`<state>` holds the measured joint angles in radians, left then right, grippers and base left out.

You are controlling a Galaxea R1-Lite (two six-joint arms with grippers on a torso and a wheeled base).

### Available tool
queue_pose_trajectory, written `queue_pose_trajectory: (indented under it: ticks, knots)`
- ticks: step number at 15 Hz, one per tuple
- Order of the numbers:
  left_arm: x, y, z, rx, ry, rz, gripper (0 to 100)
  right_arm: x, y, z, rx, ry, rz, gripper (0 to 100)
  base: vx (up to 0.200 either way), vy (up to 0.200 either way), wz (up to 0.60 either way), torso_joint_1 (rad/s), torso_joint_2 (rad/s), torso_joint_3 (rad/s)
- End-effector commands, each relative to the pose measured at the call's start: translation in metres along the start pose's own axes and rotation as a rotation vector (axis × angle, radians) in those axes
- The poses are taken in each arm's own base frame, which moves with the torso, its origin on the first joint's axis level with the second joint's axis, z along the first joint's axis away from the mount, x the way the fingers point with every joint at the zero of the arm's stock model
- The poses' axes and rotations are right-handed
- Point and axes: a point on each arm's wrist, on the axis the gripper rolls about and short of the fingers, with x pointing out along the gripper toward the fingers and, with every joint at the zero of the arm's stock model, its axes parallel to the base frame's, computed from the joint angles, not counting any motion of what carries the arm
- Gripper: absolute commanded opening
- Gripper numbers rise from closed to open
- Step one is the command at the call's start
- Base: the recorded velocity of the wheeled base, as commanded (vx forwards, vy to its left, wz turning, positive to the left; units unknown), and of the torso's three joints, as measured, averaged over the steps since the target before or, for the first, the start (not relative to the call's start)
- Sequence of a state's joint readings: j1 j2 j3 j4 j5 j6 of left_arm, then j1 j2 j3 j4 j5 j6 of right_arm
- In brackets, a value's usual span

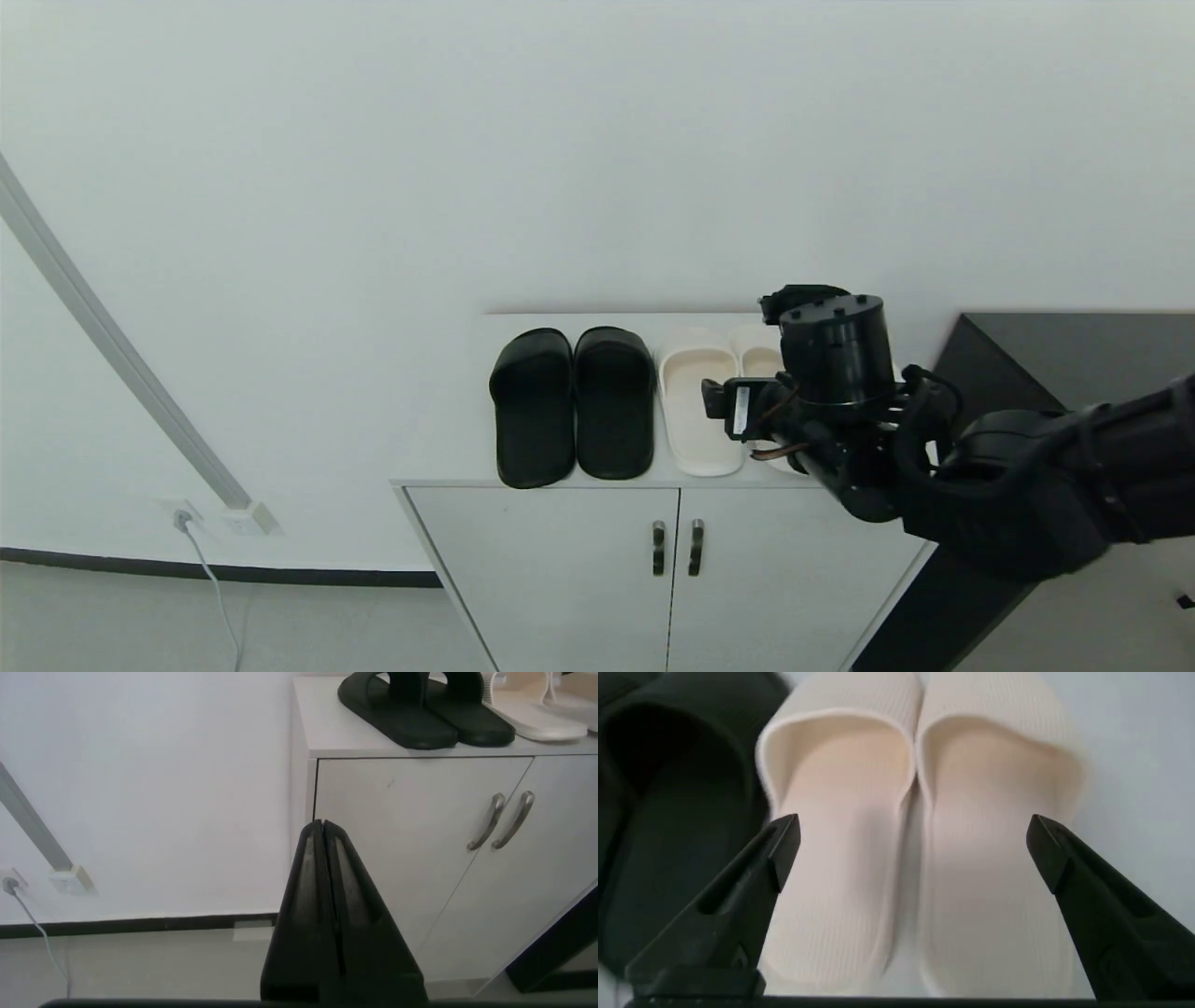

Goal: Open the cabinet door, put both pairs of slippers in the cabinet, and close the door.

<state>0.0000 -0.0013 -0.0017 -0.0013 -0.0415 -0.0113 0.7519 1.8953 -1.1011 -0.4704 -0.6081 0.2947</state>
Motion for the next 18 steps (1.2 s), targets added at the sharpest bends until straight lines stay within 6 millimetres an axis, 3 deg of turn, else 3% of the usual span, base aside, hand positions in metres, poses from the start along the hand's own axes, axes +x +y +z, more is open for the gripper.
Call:
queue_pose_trajectory:
  ticks: [1,12,13,18]
  knots:
    - [0.0,0.0,0.0,-0.001,0.001,0.0,0,0.033,0.009,-0.016,-0.02,0.011,-0.056,100,0.0,0.0,0.0,0.0,0.0,0.0]
    - [0.0,0.0,0.0,-0.003,0.001,0.002,0,0.103,0.013,-0.009,-0.032,-0.074,-0.129,100,0.0,0.0,0.0,0.0,0.0,0.0]
    - [0.0,0.0,0.0,-0.003,0.001,0.0,0,0.105,0.011,-0.009,-0.031,-0.073,-0.133,0,0.0,0.0,0.0,0.0,0.0,0.0]
    - [0.0,0.0,0.0,-0.003,0.001,0.002,0,0.104,0.009,-0.01,-0.034,-0.065,-0.138,0,0.0,0.0,0.0,0.0,0.0,0.0]
